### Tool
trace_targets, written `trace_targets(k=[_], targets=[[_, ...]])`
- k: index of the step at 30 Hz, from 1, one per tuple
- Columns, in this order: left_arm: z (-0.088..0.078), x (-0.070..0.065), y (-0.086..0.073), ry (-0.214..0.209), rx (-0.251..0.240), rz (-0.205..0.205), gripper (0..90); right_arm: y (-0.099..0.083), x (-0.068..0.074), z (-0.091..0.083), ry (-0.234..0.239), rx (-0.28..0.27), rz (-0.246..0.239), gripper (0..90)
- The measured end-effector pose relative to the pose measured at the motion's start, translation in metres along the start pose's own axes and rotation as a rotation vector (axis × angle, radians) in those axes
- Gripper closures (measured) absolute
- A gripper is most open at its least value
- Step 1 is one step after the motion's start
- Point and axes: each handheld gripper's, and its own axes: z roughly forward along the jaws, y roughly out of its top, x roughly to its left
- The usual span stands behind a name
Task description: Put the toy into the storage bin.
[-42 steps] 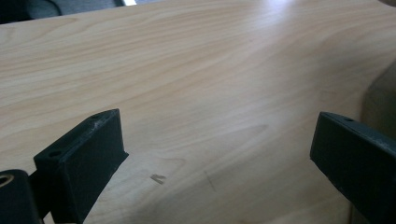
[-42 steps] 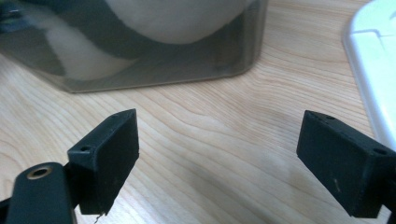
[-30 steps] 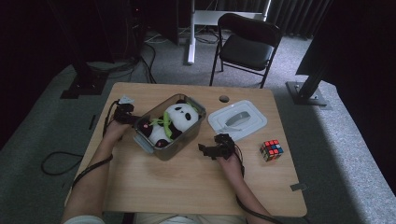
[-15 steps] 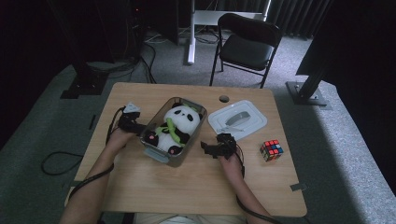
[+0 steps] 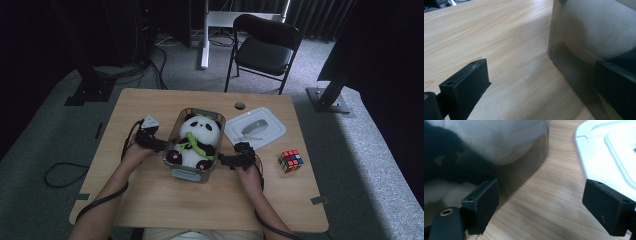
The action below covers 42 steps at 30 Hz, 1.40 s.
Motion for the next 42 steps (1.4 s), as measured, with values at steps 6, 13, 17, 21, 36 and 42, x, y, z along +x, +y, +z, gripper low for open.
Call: trace_targets(k=[6, 13, 17, 21, 36, 42], targets=[[-0.001, -0.013, -0.001, -0.013, 0.003, 0.005, 2.0, -0.001, -0.009, -0.005, -0.017, -0.007, 0.004, 14.2], [0.005, -0.012, -0.001, -0.017, -0.004, -0.001, 2.0, -0.002, -0.018, -0.009, -0.016, -0.007, 0.004, 14.0], [0.013, -0.002, 0.0, 0.024, 0.011, -0.018, 2.1, -0.001, -0.019, -0.007, -0.027, -0.011, -0.006, 13.9], [0.019, 0.002, 0.003, 0.016, 0.012, -0.044, 2.0, 0.002, -0.022, -0.005, -0.019, -0.009, 0.006, 13.8], [0.013, -0.022, 0.007, -0.036, 0.005, 0.013, 2.2, -0.001, -0.028, -0.01, 0.022, -0.003, -0.006, 14.2], [0.014, -0.035, 0.006, -0.038, 0.028, 0.046, 2.2, -0.004, -0.033, -0.019, 0.039, 0.005, -0.028, 14.2]])
